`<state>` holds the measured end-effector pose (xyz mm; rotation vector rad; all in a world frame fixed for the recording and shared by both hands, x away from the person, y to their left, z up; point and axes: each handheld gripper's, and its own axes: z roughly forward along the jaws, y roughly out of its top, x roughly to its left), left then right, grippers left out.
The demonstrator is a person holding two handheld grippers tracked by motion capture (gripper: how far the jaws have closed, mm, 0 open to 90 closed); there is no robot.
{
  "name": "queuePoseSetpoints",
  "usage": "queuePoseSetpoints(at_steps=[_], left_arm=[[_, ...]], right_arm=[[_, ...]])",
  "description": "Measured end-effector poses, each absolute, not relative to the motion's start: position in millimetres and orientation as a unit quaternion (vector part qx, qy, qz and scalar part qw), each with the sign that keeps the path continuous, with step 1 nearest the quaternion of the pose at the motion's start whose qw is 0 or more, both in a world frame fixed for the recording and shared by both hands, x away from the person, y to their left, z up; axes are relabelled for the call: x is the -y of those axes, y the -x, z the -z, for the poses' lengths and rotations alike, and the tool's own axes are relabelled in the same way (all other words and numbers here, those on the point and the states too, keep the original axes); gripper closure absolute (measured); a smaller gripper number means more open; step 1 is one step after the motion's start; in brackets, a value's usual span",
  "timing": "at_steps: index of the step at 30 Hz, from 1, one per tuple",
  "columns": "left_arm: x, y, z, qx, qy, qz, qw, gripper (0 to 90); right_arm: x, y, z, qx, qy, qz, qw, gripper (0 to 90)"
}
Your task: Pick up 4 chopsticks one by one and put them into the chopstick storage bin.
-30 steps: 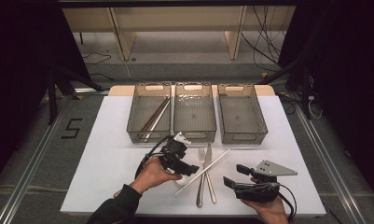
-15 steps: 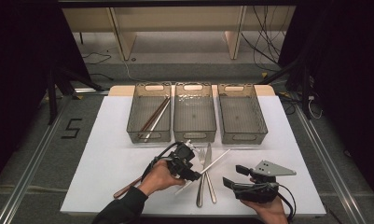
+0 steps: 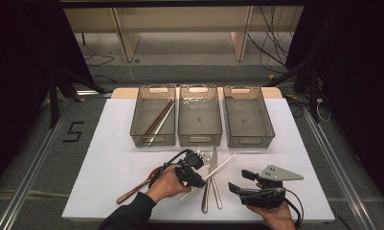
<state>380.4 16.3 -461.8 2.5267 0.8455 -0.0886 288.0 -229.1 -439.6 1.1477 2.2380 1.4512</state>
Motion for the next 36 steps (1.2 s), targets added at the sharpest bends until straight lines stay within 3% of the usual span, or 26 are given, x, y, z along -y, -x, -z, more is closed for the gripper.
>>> queuePoseSetpoints(at_steps=[13,16,36], left_arm=[[-8.8,-374.5,464.3,-0.298,-0.930,0.004,0.214,74.5],[-8.2,-373.8,464.3,-0.297,-0.931,-0.006,0.210,79.8],[-10.6,-373.6,458.7,-0.298,-0.924,-0.001,0.240,83.8]], right_arm=[[228.5,-288.0,439.9,-0.766,-0.393,-0.495,0.119,30.3],[228.6,-288.1,440.0,-0.766,-0.393,-0.494,0.119,30.4],[229.9,-287.9,439.5,-0.765,-0.394,-0.496,0.120,30.5]])
